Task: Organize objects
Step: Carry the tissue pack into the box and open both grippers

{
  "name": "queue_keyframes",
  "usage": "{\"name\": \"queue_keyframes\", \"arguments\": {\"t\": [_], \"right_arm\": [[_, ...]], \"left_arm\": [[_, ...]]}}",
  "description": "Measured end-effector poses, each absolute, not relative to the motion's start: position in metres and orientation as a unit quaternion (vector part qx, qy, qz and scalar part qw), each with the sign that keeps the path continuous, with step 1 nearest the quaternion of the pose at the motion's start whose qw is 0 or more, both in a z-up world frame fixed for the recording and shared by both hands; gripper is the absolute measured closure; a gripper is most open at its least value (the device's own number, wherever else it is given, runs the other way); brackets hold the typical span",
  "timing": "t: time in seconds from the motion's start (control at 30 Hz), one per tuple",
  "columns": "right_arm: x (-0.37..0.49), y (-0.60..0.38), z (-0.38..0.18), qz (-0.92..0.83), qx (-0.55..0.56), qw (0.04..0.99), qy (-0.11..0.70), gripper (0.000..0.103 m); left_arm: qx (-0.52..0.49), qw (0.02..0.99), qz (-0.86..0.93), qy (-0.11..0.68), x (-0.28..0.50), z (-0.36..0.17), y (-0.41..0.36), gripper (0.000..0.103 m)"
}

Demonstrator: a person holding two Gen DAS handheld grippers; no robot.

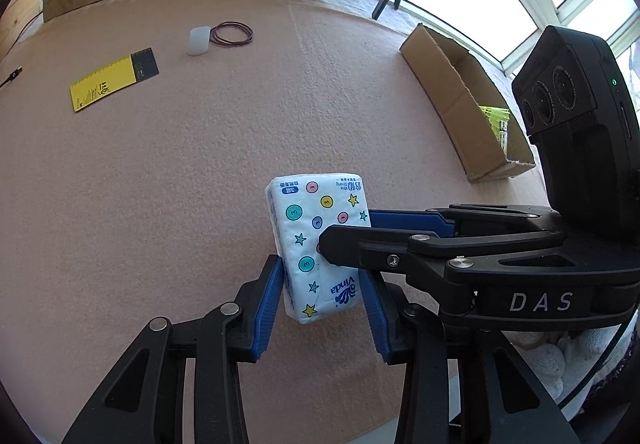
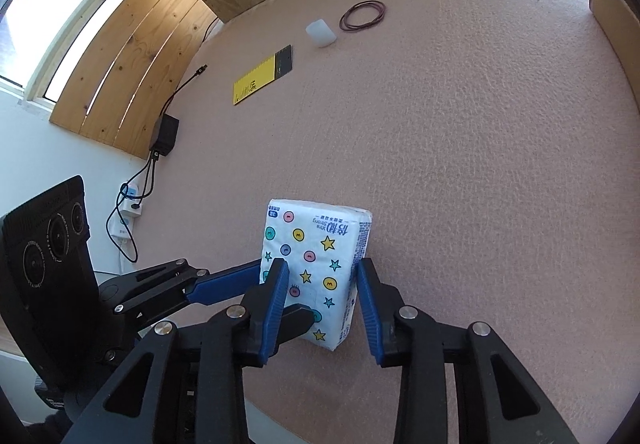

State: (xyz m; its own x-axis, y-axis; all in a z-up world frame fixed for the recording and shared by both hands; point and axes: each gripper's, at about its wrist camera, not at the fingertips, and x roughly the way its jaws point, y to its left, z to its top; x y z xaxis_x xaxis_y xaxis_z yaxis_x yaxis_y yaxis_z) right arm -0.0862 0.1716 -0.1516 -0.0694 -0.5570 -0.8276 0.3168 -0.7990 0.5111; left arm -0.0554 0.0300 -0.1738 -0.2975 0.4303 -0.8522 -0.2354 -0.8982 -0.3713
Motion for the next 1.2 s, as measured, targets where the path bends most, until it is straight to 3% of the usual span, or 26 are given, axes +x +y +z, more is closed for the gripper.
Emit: {"name": "queue_keyframes", "arguments": {"t": [0.67, 1.2], "right_arm": [[-0.130, 0.304, -0.061, -0.819, 0.514, 0.228, -0.117, 0.071], [-0.183, 0.407, -0.051, -0.859, 0.474, 0.157, -0.111, 0.071]], "left_arm": [[-0.473, 0.304, 0.827, -0.014, -0.131, -0.089, 0.196, 0.060], [-0.454, 0.340, 0.823, 0.017, -0.198, -0.085, 0.317, 0.060]]}}
